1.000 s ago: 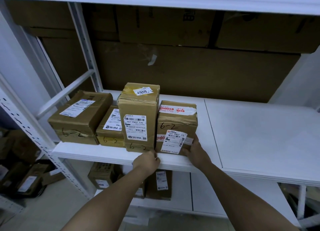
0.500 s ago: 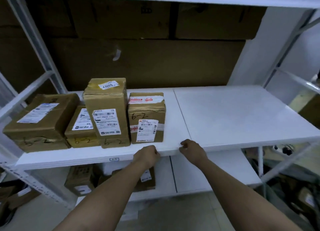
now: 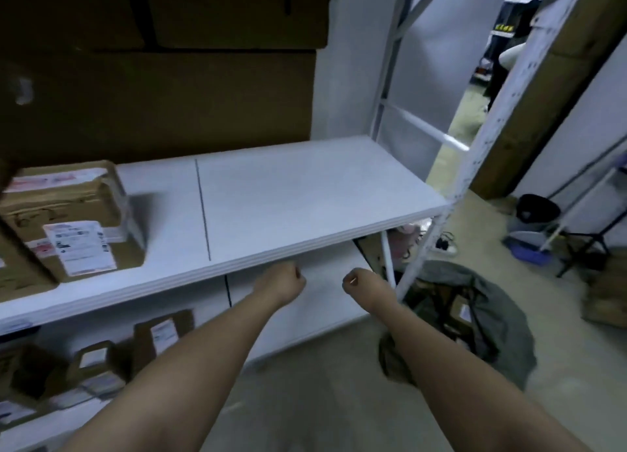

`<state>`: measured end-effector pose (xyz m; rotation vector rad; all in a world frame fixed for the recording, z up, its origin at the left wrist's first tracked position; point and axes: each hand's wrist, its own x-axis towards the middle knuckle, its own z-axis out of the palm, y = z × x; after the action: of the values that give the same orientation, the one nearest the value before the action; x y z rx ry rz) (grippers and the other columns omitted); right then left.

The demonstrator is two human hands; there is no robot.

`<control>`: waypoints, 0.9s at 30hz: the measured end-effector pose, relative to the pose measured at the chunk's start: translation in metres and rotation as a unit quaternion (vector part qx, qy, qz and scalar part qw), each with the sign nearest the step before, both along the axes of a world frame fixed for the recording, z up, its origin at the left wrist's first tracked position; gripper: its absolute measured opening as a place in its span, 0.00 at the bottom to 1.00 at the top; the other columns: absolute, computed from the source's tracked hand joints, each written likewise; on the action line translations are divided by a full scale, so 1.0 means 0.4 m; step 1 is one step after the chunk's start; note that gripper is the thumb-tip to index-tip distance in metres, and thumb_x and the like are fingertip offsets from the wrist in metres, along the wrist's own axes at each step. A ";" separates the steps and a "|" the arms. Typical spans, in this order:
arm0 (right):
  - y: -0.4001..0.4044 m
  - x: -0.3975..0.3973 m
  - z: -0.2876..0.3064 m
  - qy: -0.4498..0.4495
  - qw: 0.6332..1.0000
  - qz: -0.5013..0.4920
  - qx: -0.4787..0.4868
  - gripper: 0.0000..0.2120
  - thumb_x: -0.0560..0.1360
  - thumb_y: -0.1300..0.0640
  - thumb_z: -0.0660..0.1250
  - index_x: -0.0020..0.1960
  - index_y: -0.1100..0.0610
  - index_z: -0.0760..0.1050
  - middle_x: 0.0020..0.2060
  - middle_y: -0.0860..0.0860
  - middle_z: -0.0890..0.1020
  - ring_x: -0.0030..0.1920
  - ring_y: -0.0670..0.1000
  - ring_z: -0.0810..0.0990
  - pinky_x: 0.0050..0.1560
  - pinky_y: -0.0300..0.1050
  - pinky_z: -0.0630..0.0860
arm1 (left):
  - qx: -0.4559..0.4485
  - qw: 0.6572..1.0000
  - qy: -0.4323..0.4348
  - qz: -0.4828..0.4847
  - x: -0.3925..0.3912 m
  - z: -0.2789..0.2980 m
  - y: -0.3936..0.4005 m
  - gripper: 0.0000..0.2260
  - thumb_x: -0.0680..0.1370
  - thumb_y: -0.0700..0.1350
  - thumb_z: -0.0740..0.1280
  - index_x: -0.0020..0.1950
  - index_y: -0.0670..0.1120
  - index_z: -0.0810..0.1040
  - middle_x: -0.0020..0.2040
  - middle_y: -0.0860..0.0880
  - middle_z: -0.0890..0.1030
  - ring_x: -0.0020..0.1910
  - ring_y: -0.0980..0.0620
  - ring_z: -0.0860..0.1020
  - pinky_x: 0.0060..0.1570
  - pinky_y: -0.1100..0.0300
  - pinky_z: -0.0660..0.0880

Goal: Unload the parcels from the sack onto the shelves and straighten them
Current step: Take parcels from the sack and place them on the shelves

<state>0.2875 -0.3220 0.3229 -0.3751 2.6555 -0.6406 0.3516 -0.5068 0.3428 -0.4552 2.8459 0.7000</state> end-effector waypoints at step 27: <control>0.895 -0.558 -0.294 -0.150 0.981 -0.048 0.110 0.11 0.80 0.50 0.59 0.55 0.53 0.76 0.47 0.52 0.79 0.48 0.55 0.78 0.43 0.45 0.72 | 0.044 0.986 -0.155 -0.053 -0.633 -0.332 0.869 0.13 0.79 0.51 0.57 0.57 0.45 0.73 0.57 0.45 0.78 0.53 0.44 0.76 0.43 0.57 0.70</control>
<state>0.0643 0.0361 0.2052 -0.0807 2.4311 -0.3891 0.0982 -0.1594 0.2100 -0.3601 2.5170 0.6682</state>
